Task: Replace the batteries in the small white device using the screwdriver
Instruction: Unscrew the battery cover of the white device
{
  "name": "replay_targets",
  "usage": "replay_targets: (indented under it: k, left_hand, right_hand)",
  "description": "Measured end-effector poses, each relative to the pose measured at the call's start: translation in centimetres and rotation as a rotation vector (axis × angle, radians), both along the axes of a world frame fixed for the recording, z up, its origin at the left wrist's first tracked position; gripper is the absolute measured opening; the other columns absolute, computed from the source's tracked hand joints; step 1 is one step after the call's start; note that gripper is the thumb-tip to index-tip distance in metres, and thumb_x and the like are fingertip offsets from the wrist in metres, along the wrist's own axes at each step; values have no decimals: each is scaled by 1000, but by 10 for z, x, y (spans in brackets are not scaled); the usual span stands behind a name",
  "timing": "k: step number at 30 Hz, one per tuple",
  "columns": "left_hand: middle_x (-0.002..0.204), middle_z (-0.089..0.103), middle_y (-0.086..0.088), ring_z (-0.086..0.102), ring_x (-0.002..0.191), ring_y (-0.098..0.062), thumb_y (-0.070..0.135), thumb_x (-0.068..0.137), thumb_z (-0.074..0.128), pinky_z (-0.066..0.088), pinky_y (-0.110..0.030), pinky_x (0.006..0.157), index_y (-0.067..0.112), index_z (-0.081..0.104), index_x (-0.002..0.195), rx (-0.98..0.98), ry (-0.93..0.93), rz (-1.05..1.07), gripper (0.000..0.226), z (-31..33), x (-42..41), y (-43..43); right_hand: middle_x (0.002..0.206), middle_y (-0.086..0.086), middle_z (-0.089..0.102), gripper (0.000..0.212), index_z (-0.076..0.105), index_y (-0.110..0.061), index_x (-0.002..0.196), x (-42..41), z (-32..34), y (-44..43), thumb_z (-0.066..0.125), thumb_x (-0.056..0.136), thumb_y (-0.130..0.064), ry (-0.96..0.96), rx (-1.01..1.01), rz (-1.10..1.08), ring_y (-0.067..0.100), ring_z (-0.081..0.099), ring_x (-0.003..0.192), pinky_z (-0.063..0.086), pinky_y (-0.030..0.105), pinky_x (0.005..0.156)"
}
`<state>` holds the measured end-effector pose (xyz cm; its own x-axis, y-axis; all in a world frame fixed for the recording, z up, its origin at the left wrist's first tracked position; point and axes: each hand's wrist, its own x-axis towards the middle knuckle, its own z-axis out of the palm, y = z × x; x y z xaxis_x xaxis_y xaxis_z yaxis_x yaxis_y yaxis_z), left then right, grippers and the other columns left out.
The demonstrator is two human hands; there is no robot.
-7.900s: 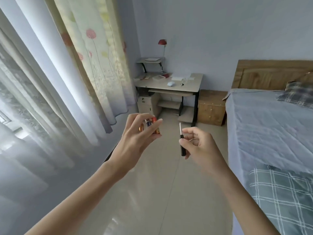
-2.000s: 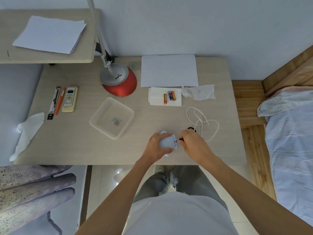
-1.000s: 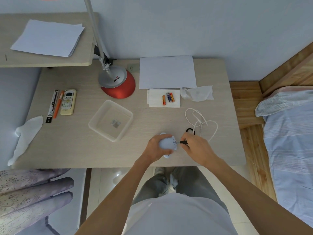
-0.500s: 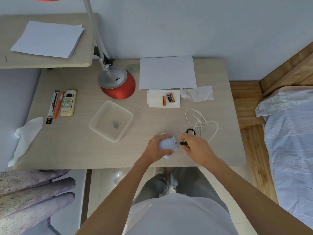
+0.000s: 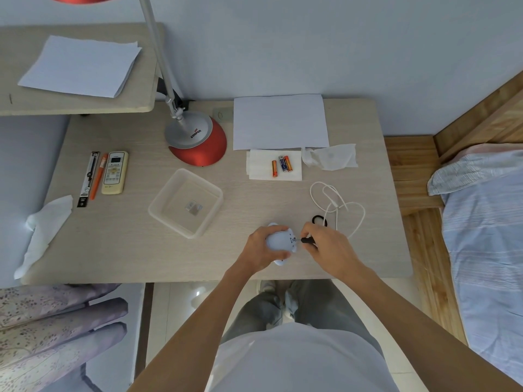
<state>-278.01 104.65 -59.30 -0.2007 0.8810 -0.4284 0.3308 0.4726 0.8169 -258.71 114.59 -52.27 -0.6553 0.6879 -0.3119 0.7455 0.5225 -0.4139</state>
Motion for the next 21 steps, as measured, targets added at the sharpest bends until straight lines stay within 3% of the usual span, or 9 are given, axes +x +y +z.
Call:
replay_targets:
  k: [6,10,15,21]
  left_hand:
    - [132,55,3,54,117,-19,28,73,95,57,-35,95,33,66,137,12,-3,0,71,0,0,-1]
    - [131,55,4,54,116,-17,26,72,96,52,-24,89,37,66,134,3,-26,11,70,0,0,0]
    - [131,56,4,55,115,-16,29,72,96,53,-27,90,37,66,135,12,-9,5,70,0,0,0]
    - [132,56,2,55,117,-17,31,72,96,53,-27,89,37,65,136,7,7,-9,71,-1,-1,0]
  right_hand:
    - [99,-5,72,18,61,-24,106,-3,3,1,72,97,-35,0,16,-10,18,72,86,59,39,72]
    - [104,-6,72,23,53,-28,116,-3,4,-1,66,97,-32,11,-30,-3,19,73,91,60,42,73]
    - [102,-6,73,14,59,-23,111,-2,1,-4,66,99,-28,21,5,-12,18,73,88,59,37,72]
    - [91,-7,71,17,64,-22,98,-5,0,-6,68,99,-39,17,64,-70,17,69,78,59,37,69]
